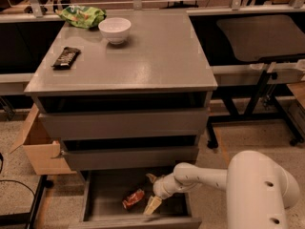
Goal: Pick coke can from bottom drawer and place on counter
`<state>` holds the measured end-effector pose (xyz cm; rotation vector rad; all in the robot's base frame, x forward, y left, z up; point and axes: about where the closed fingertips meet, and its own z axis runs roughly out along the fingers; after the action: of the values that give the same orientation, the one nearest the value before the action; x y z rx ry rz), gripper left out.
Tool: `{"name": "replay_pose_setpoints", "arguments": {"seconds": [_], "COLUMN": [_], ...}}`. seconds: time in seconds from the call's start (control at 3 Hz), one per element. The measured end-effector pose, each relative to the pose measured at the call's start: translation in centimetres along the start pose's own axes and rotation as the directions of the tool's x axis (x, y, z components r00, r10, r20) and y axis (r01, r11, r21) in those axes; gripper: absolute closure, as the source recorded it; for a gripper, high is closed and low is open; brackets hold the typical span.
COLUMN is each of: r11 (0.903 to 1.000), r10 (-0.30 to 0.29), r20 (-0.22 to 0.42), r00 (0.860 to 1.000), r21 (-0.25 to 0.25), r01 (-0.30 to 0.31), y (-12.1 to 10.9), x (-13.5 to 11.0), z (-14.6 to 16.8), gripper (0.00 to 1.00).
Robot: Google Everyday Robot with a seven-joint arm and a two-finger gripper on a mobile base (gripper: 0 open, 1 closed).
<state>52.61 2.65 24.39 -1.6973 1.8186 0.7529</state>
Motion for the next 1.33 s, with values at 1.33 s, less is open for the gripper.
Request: {"name": "replay_pose_setpoints", "arguments": {"seconds": [1.33], "r11": [0.9986], "r10": [-0.039], "r20": [-0.004], "r00": [0.999], "r21": [0.037], "r01": [0.039], "y": [-4.0], "x": [1.2], "z": [7.5], "gripper": [0.0]}}
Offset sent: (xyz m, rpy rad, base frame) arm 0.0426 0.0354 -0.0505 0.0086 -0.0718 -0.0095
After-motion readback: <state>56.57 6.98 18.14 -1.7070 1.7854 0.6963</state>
